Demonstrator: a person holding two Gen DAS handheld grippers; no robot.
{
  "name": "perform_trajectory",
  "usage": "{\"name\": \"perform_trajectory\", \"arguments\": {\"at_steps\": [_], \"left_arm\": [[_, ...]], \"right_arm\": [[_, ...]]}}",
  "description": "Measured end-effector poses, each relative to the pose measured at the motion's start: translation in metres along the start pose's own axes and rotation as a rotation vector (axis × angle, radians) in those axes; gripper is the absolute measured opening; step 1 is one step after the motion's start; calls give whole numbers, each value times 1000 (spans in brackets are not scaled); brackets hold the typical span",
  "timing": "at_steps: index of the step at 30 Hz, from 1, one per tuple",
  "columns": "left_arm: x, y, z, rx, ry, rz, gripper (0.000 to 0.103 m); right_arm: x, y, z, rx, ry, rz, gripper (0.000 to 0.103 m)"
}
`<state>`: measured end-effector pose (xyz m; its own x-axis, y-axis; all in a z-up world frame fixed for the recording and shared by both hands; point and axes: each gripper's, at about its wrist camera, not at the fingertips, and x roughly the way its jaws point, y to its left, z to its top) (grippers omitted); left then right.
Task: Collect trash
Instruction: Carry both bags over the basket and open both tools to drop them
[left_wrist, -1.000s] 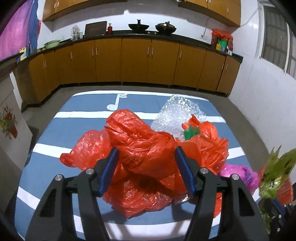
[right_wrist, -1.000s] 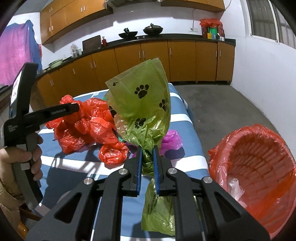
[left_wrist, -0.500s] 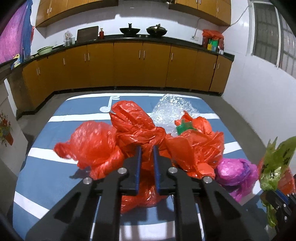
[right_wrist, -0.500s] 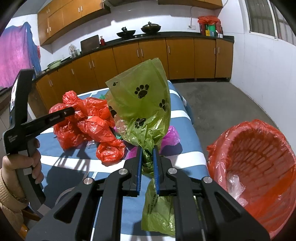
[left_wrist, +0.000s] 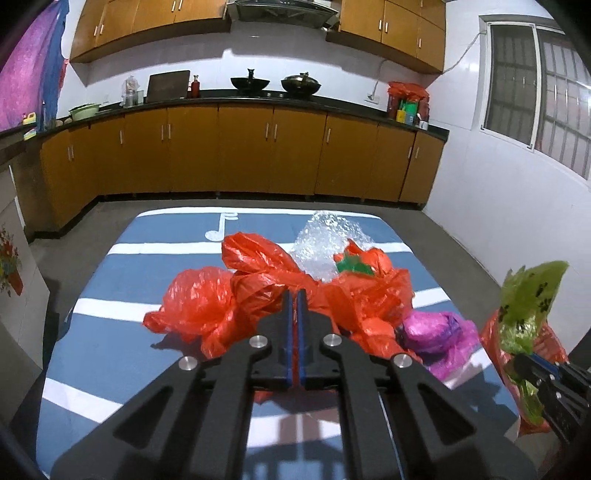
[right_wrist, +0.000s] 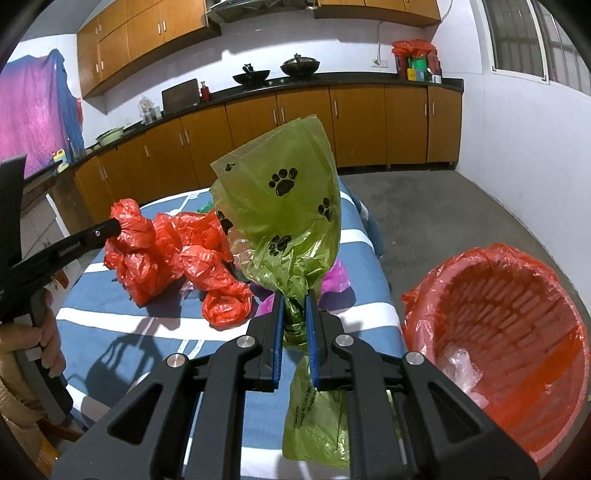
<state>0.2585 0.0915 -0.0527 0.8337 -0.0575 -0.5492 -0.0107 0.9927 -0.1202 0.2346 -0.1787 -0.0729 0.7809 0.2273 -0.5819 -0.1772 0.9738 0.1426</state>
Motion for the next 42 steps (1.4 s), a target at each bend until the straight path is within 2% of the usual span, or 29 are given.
{"name": "perform_trajectory", "arguments": {"at_steps": [8,20,31,42], "left_arm": [[-10,-2,-24,23,34,-30,3],[-40,-21,-15,33,-16,-90,3],[-69,-72,-4,82,-70,-216,3],[-76,-140,-4,137,-82,-362,3]], "right_arm": [[0,-4,-4,9,10,-1,12],[-21,-13,0,20,-30,-17,12],[-56,-42,6,66,-81,-99,12],[-90,-90,3,144,-119,-217,12]]}}
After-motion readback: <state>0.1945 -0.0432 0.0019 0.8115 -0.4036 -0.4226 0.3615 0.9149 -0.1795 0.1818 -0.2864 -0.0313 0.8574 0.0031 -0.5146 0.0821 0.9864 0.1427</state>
